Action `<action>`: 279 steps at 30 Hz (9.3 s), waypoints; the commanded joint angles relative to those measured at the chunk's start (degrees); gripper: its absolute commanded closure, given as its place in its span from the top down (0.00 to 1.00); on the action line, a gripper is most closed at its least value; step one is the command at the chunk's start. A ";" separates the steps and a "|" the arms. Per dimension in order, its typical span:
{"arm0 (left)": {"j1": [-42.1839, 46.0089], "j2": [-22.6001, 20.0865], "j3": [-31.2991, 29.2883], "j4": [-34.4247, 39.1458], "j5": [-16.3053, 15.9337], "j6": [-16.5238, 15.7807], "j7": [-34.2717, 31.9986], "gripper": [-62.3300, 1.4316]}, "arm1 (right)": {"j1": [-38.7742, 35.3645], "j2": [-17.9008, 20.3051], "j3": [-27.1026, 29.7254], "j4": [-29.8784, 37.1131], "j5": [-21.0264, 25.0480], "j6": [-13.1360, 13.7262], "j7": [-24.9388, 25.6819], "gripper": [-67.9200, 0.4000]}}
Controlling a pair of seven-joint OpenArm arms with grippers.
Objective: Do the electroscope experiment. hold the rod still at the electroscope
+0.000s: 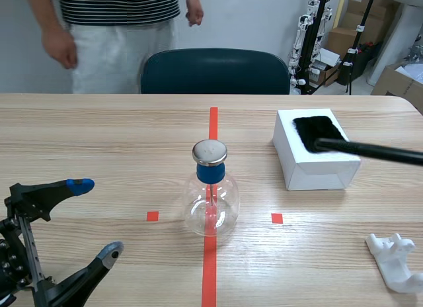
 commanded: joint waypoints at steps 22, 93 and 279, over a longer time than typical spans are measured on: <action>-0.31 -0.66 -0.17 0.98 -0.76 -0.13 -1.18 1.00 | 23.47 6.43 1.25 -19.50 9.27 -1.29 2.58 0.01; -0.31 -0.66 -0.17 0.98 -0.79 -0.13 -1.20 1.00 | 52.17 24.20 -42.42 -13.40 -26.88 1.31 -22.97 0.01; -0.31 -0.66 -0.17 0.98 -0.79 -0.13 -1.20 1.00 | -6.32 -10.71 -15.28 3.43 -15.91 -24.48 4.57 0.01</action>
